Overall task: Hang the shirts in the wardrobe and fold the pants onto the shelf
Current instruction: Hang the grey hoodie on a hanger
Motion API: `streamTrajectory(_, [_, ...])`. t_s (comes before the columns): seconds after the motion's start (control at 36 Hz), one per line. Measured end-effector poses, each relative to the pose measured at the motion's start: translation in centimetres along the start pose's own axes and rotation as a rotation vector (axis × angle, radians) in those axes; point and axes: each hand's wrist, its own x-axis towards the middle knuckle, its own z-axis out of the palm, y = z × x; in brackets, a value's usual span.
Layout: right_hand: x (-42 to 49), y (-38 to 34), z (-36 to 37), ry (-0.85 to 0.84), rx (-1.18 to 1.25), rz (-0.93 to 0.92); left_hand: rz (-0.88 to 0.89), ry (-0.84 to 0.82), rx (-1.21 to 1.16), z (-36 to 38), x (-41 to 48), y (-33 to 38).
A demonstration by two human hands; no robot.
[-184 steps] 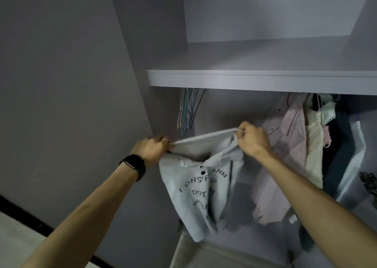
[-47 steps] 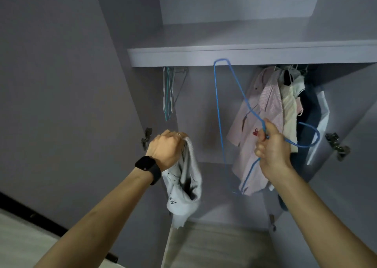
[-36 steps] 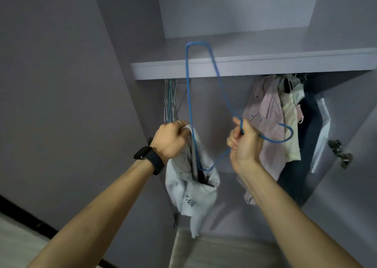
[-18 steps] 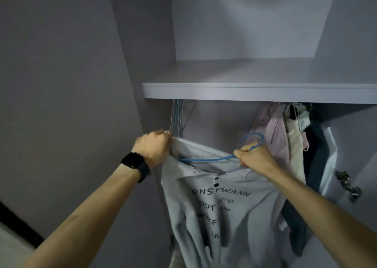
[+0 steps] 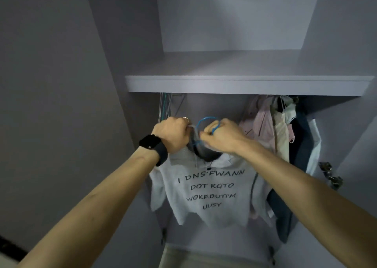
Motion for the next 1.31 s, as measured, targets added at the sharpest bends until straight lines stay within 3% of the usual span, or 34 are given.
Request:
streamTrajectory(0.08, [0.3, -0.3, 0.9, -0.207, -0.196, 0.027, -0.059, -0.091, -0.061, 0.6, 0.5, -0.3])
streamTrajectory(0.19, [0.6, 1.4, 0.5, 0.000, 0.091, 0.124, 0.018, -0.278, -0.167, 2.4, -0.2, -1.1])
streamTrajectory(0.25, [0.8, 1.7, 0.3, 0.058, 0.195, 0.153, 0.067, -0.219, -0.234, 2.9, -0.3, -0.9])
streamTrajectory(0.36, [0.4, 1.5, -0.1, 0.087, 0.333, 0.120, 0.188, -0.082, -0.080, 3.5, 0.1, 0.8])
streamTrajectory(0.53, [-2.7, 5.5, 0.5, 0.061, 0.748, 0.056, 0.164, -0.066, -0.383, 4.2, 0.3, 1.4])
streamTrajectory(0.64, [-6.3, 9.3, 3.6, -0.120, 0.567, 0.276, 0.061, -0.091, -0.458, 5.7, 0.0, 0.4])
streamTrajectory(0.72, [-7.5, 9.5, 6.2, -0.106, 0.574, 0.270, 0.031, -0.180, -0.423, 6.3, -0.1, 0.2])
streamTrajectory(0.86, [-8.4, 8.7, 9.4, 0.134, 0.560, 0.244, 0.025, -0.237, -0.415, 7.9, -0.7, 0.9])
streamTrajectory(1.06, [-10.0, 7.6, 9.5, 0.562, 0.440, 0.145, 0.009, -0.122, -0.424, 9.6, -1.1, -0.6])
streamTrajectory(1.17, [-11.6, 8.7, 9.9, 0.336, 0.294, 0.068, 0.035, -0.066, -0.445, 9.5, -1.2, -0.4])
streamTrajectory(1.31, [-12.0, 12.1, 9.2, 0.321, 0.469, 0.365, 0.084, -0.012, -0.481, 8.4, -0.6, -0.2])
